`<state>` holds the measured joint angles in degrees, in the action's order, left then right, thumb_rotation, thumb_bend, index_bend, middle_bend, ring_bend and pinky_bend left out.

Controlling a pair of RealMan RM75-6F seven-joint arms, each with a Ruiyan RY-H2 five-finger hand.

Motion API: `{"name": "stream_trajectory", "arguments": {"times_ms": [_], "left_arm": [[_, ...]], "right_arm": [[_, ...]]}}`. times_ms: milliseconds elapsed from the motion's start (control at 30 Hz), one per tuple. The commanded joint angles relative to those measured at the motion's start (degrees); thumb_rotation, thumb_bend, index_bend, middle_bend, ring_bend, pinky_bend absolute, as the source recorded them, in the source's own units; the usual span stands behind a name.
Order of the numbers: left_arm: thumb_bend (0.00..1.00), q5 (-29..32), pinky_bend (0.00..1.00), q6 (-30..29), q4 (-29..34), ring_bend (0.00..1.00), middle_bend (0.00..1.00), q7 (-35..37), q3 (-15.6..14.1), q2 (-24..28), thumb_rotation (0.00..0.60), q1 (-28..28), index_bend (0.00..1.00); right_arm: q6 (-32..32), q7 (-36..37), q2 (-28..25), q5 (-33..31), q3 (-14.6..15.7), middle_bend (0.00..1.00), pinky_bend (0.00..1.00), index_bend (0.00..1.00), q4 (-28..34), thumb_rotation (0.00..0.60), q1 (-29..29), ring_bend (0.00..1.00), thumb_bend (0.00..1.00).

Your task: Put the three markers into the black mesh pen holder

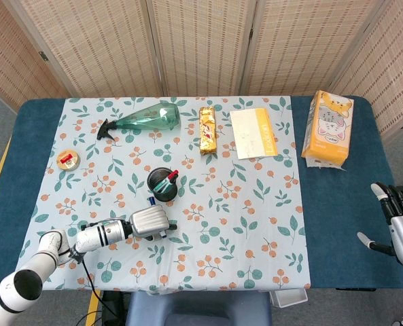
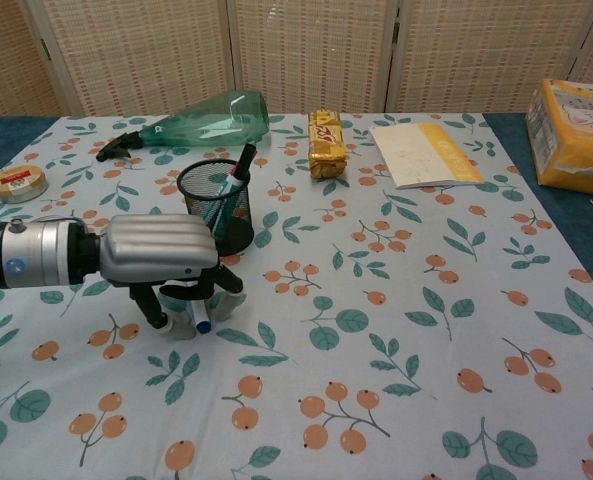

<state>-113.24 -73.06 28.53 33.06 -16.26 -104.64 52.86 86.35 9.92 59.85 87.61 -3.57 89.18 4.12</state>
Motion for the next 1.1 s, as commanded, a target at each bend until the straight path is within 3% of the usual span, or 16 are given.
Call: {"name": "stream_trajectory", "arguments": {"times_ms": [33,233,367,600,867,1100], "left_arm": [[0.31,0.2,0.95,0.3,-0.3,0.94,0.95,-0.2,-0.2,-0.6,0.6,0.2,0.53],[0.31,0.7,0.95,0.5,-1.1,0.94,0.95,0.0,-0.3,-1.3,0.6,0.3,0.56],[0.32,1.1,0.95,-0.4,-1.6,0.94,0.96,0.1,-0.6,-1.5,0.6,-0.5,0.63],[0.35,2.4,0.97,-3.6,1.2,0.95,0.97,-2.3,0.6,1.3,0.6,-1.0,0.68],[0.36,4.0,0.98,-5.6,12.2,0.96,0.98,-8.3,2.2,8.3,0.6,-1.8,0.69],[0.36,7.4,0.98,-5.7,31.1,0.96,0.98,-18.4,6.8,21.0,0.6,-0.6,0.69]], "right_arm": [[0.0,0.2,-0.1,0.2,0.1,0.04,0.11,0.02,-0.1,0.6,0.0,0.05,0.16],[0.7,0.8,-0.2,0.4,0.0,0.04,0.11,0.02,-0.3,0.6,-0.3,0.05,0.16],[1.5,1.0,-0.2,0.6,-0.1,0.04,0.11,0.02,-0.5,0.6,-0.7,0.05,0.16],[2.2,1.2,-0.2,1.6,0.2,0.04,0.11,0.02,-0.5,0.6,-0.9,0.05,0.16],[4.4,1.4,-0.1,3.3,0.7,0.04,0.11,0.02,-0.5,0.6,-1.9,0.05,0.16],[4.6,1.9,-0.1,3.6,0.7,0.04,0.11,0.02,-0.8,0.6,-1.9,0.05,0.16]]}}
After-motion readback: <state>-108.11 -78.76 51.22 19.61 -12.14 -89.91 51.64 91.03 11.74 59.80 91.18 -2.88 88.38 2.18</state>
